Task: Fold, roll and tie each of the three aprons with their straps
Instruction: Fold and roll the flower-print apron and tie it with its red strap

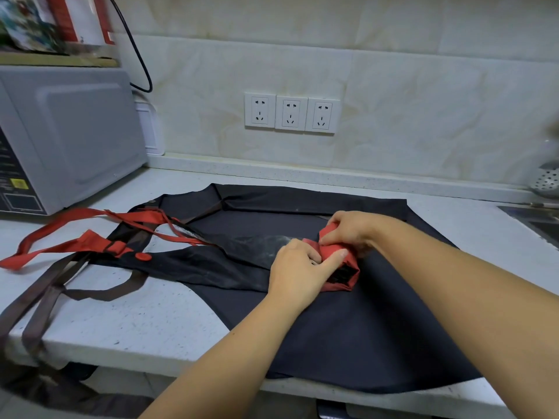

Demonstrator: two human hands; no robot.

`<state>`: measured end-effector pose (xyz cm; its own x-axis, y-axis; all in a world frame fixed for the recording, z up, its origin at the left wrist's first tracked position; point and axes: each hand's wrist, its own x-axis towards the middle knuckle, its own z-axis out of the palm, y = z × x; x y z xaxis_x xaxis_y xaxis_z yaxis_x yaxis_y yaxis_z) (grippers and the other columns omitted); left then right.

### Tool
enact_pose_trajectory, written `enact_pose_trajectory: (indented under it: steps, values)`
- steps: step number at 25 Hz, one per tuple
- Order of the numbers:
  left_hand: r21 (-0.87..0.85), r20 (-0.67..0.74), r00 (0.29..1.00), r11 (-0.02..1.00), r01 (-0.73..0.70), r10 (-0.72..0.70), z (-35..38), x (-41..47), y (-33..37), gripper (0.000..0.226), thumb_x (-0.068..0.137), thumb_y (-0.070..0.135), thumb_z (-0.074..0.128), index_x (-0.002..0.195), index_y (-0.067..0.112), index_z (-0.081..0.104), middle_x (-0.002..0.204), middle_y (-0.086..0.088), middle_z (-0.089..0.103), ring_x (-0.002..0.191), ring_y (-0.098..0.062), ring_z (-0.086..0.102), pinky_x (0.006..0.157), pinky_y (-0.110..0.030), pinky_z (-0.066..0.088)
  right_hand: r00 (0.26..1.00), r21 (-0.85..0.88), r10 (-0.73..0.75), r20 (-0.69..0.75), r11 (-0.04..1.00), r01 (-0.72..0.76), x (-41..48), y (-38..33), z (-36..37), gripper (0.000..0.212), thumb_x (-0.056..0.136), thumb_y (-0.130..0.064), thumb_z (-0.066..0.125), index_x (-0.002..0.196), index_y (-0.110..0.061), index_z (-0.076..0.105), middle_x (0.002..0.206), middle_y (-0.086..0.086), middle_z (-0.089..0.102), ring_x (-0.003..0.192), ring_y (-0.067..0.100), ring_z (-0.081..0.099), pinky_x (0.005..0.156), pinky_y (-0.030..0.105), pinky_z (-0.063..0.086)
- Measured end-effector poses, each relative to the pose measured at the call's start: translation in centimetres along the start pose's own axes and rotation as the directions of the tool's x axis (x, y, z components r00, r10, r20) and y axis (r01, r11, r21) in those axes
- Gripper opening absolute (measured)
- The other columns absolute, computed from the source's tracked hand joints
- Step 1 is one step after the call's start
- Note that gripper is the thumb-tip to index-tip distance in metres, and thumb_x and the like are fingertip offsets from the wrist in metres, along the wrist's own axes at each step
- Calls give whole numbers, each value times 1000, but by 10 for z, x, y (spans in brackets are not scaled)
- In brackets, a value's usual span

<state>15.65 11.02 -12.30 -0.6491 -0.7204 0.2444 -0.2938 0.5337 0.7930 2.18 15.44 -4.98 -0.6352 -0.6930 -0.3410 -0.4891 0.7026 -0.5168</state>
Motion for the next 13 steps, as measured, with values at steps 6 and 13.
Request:
enact_pose_trajectory:
  steps: [6, 13]
  values:
    - [-219, 83, 997, 975, 24, -6, -7, 0, -8, 57, 67, 51, 82, 101, 23, 45, 107, 8, 41, 95, -9, 55, 83, -25, 50, 983, -476, -47, -176, 878, -43, 8, -28, 28, 50, 86, -44, 58, 129, -22, 44, 128, 11, 45, 108, 29, 54, 79, 36, 44]
    - [-282, 175, 980, 958, -43, 96, -17, 1, -18, 67, 72, 34, 83, 118, 37, 34, 116, 12, 32, 105, -3, 45, 100, -27, 45, 999, 152, -33, 30, 988, 28, 15, -12, 2, 35, 102, -21, 40, 128, 0, 51, 91, 13, 53, 68, 23, 53, 53, 29, 49]
